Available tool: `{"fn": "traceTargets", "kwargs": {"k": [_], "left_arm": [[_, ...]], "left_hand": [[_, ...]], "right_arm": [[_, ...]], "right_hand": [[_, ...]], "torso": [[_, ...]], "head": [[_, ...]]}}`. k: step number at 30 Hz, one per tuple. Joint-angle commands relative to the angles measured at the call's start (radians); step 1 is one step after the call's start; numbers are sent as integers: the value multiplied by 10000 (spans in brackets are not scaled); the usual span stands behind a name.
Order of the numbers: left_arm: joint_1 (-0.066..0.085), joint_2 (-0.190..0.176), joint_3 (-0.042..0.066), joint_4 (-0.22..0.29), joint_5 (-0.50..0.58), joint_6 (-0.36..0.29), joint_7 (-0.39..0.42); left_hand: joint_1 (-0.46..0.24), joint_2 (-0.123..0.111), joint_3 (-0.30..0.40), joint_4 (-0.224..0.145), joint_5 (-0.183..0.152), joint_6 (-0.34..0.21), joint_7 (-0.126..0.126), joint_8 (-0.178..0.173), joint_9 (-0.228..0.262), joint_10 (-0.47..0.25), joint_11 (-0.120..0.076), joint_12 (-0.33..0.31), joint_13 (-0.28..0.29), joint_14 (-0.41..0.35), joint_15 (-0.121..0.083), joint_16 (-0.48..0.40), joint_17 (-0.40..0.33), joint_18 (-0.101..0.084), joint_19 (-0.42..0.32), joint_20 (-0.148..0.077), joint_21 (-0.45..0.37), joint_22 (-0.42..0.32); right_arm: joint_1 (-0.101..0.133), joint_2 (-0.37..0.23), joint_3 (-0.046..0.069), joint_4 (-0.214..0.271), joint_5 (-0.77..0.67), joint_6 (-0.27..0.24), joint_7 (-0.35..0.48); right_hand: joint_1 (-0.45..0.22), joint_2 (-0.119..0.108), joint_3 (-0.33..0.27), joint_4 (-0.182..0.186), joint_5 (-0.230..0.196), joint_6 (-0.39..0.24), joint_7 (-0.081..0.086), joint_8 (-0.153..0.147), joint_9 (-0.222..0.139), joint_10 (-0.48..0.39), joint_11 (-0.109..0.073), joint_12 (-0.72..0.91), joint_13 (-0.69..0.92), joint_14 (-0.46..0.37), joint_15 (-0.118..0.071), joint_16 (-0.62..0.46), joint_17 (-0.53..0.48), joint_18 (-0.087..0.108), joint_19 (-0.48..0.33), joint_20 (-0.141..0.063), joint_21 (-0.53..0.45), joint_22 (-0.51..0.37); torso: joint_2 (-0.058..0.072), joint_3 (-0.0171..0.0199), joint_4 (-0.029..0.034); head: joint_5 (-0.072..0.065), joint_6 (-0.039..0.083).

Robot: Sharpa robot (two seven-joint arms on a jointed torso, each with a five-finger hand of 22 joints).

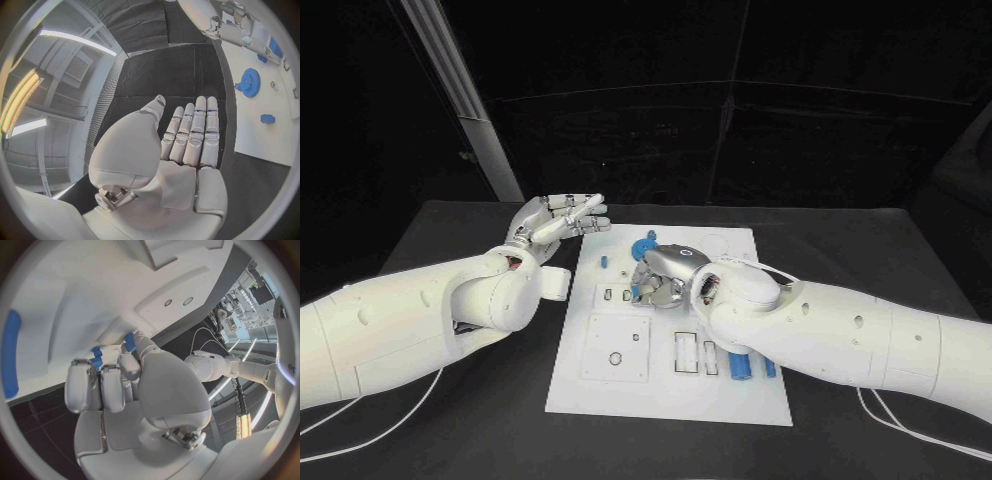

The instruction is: Assemble the parts on the task board

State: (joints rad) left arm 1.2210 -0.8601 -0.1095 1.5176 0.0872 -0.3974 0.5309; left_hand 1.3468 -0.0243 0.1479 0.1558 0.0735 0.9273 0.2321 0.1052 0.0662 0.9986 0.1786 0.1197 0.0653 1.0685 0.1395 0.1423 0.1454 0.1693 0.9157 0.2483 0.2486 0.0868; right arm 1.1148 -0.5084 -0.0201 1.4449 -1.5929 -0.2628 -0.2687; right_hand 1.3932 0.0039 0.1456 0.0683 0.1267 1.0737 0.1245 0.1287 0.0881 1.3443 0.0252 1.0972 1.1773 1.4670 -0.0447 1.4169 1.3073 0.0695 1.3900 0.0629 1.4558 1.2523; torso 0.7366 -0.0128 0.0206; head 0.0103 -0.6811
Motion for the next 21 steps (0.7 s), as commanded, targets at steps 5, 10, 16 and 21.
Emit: {"fn": "traceTargets", "kwargs": {"k": [5,10,16,21], "left_arm": [[18,14,8,4,8,133,67],[18,14,8,-4,8,135,63],[18,21,8,-14,8,139,58],[18,27,8,-24,8,144,53]], "left_hand": [[1,64,8,-90,-51,-12,20,-58,-2,28,35,-34,-4,-28,-12,-59,0,144,-35,2,-64,-21],[1,64,8,-90,-51,-12,20,-58,-2,28,35,-34,-4,-28,-12,-59,0,144,-35,2,-64,-21],[1,64,8,-90,-51,-12,20,-58,-2,28,35,-34,-4,-28,-12,-59,0,144,-35,2,-64,-21],[1,64,8,-90,-51,-12,20,-58,-2,28,35,-34,-4,-28,-12,-59,0,144,-35,2,-64,-21]], "right_arm": [[-42,-13,-49,-25,-302,338,-375],[-42,-5,-49,-20,-336,283,-419],[-42,22,-49,-24,-347,233,-452],[-43,31,-49,-33,-350,96,-474]], "right_hand": [[-331,-436,-65,48,401,-113,-5,-275,-141,-284,104,-451,-353,521,74,-100,143,-2,-103,87,-103,-121],[-648,-668,-181,188,712,-230,40,-360,-165,-351,153,-588,-475,515,120,-141,107,10,-126,141,-141,-180],[-785,-739,-247,265,762,-254,45,-379,-165,-364,162,-620,-509,511,130,-164,85,20,-145,154,-165,-223],[-908,-819,-329,339,733,-331,55,-422,-175,-423,175,-717,-595,500,140,-205,38,35,-182,165,-201,-297]], "torso": [[6,0,10],[3,-1,7],[4,0,4],[6,2,3]], "head": [[-13,5],[-13,13],[-19,19],[-28,21]]}}
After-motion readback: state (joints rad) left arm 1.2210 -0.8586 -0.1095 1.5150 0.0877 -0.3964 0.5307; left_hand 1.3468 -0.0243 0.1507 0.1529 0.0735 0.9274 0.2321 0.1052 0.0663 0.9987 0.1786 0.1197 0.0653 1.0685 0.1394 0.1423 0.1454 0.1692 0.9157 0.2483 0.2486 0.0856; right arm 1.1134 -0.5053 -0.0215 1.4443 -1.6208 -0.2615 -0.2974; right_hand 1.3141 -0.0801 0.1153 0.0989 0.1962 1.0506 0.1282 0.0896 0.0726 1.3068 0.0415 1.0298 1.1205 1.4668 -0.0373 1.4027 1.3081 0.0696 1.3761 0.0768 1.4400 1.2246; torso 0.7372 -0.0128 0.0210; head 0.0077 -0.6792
